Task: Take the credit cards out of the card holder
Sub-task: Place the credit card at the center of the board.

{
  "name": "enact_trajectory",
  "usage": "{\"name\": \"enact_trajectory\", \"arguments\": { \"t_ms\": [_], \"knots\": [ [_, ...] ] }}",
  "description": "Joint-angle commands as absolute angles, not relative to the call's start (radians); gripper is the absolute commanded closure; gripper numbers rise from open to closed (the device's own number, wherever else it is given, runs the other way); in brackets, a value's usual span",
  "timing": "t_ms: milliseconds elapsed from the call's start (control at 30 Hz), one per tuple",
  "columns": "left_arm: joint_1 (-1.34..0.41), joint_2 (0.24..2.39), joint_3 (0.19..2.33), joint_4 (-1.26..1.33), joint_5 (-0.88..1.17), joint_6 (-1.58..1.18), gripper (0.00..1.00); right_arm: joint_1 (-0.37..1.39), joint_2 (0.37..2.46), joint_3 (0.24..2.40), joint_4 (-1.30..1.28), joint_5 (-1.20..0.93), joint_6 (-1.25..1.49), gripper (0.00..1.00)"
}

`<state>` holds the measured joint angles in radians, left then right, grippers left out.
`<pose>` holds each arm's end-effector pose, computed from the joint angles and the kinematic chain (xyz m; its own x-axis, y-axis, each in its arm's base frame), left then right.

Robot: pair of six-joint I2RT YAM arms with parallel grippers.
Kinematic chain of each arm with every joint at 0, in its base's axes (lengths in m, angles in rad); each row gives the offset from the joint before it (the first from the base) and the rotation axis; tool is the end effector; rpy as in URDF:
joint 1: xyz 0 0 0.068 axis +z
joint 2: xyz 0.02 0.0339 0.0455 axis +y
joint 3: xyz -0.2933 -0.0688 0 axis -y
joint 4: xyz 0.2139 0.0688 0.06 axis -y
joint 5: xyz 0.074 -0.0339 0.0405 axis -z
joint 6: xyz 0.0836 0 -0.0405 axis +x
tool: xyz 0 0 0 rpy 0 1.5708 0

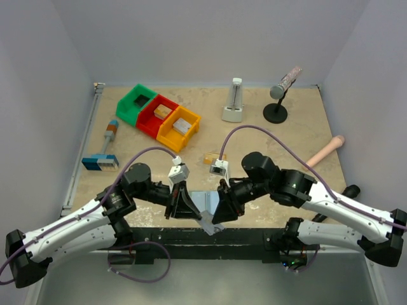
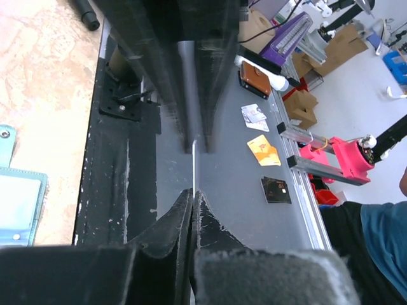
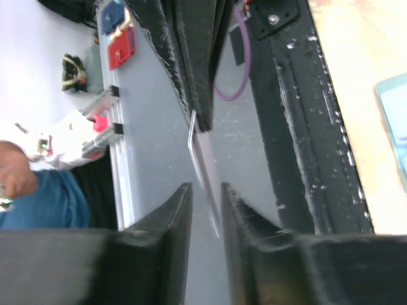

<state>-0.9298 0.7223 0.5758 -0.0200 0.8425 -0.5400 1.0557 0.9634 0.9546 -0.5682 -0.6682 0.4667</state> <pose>0.0386 -0.1561 0.3141 -0.5856 0.2126 -0.7823 0.7841 -0.0963 -0.6131 0.0456 0.1857 0.3363 -0.6624 -0.4533 -0.5964 -0.7176 0.1554 0.6789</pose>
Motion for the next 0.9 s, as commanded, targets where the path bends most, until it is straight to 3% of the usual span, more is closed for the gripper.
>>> {"name": "enact_trajectory", "arguments": {
  "t_ms": [0,100,333,667,867],
  "knots": [
    [-0.931,0.681,0.583,0.015,0.812,-0.551,1.0,1.063,0.908,0.986,-0.557,-0.573,0.472,0.56],
    [-0.931,0.609,0.555,0.008,0.613,-0.609,1.0,1.054,0.783,0.911,-0.49,-0.399,0.56,0.39],
    [-0.93,0.384,0.318,0.245,0.217,-0.951,1.0,1.048,0.568,0.623,-0.168,-0.238,0.799,0.37],
    [-0.93,0.411,0.285,0.353,0.153,-1.06,1.0,1.049,0.561,0.548,-0.057,-0.152,0.868,0.37],
    [-0.93,0.419,0.246,0.419,0.167,-1.098,1.0,1.049,0.606,0.517,0.075,-0.158,0.891,0.45]
  ]
}}
